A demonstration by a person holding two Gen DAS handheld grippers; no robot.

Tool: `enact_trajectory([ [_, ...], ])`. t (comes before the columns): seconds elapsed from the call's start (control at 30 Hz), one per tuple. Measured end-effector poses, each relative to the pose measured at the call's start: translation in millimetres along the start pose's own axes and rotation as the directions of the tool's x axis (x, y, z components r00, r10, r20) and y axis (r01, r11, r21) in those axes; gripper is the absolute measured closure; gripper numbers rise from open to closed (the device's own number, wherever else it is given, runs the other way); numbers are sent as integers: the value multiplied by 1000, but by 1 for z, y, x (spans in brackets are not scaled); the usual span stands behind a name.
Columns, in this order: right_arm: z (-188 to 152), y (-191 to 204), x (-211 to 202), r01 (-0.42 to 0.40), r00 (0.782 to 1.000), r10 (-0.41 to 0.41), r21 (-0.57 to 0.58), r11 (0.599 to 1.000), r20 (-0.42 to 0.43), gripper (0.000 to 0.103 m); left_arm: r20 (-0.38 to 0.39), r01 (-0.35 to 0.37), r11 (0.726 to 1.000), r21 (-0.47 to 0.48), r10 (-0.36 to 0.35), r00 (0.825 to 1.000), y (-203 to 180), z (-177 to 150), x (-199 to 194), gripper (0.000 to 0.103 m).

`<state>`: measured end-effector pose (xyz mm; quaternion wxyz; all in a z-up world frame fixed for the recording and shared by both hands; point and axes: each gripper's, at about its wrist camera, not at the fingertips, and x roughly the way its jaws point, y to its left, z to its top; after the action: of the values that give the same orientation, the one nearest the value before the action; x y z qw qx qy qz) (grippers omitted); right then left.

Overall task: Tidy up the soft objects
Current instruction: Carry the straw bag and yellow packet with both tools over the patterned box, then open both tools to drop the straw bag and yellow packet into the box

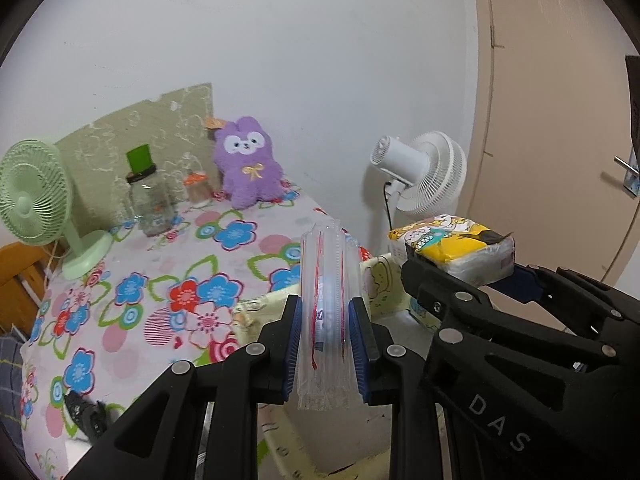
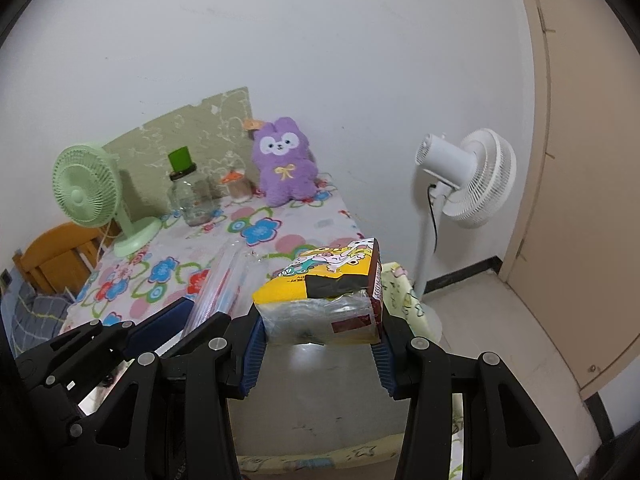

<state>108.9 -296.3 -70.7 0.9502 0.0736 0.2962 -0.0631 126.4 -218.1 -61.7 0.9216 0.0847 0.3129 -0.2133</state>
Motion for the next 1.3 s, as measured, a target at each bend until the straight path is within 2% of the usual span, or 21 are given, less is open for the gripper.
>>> enact_trajectory([
  [0.37, -7, -18, 38, 6, 995, -2, 37, 999, -104, 53, -124, 55, 998, 37, -50, 991, -15, -2, 43, 76],
  [0.5, -10, -21, 49, 18, 992, -12, 43, 999, -129, 53, -155, 52, 998, 46, -44, 987, -17, -6, 51, 65],
  [0.57, -11, -23, 53, 24, 990, -17, 48, 999, -138, 53, -169, 51, 998, 43, -43, 985, -18, -7, 54, 55],
  [0.6, -11, -24, 55, 25, 990, -18, 52, 998, -142, 51, -177, 52, 998, 42, -44, 983, -17, -7, 56, 51],
  [0.63, -12, -26, 57, 27, 989, -18, 58, 998, -150, 50, -184, 55, 998, 42, -46, 982, -18, -7, 56, 40],
  [0.67, -12, -26, 58, 29, 988, -19, 62, 998, -154, 48, -186, 56, 997, 45, -47, 981, -19, -7, 56, 34],
  [0.77, -11, -27, 59, 45, 986, -34, 63, 997, -162, 37, -185, 52, 997, 52, -42, 982, -19, -6, 55, 25],
  [0.83, -10, -25, 57, 46, 987, -37, 53, 998, -160, 32, -191, 52, 997, 50, -42, 981, -19, -5, 55, 23],
  [0.9, -8, -24, 53, 57, 987, -48, 52, 997, -156, 20, -190, 64, 997, 38, -55, 980, -17, -4, 53, 20],
  [0.97, -8, -23, 51, 51, 986, -42, 57, 997, -159, 18, -182, 72, 997, 33, -65, 981, -16, -3, 49, 16],
  [1.3, -4, -11, 26, 81, 989, -75, 47, 996, -130, 14, -145, 71, 997, 32, -66, 987, -12, -1, 24, 12],
])
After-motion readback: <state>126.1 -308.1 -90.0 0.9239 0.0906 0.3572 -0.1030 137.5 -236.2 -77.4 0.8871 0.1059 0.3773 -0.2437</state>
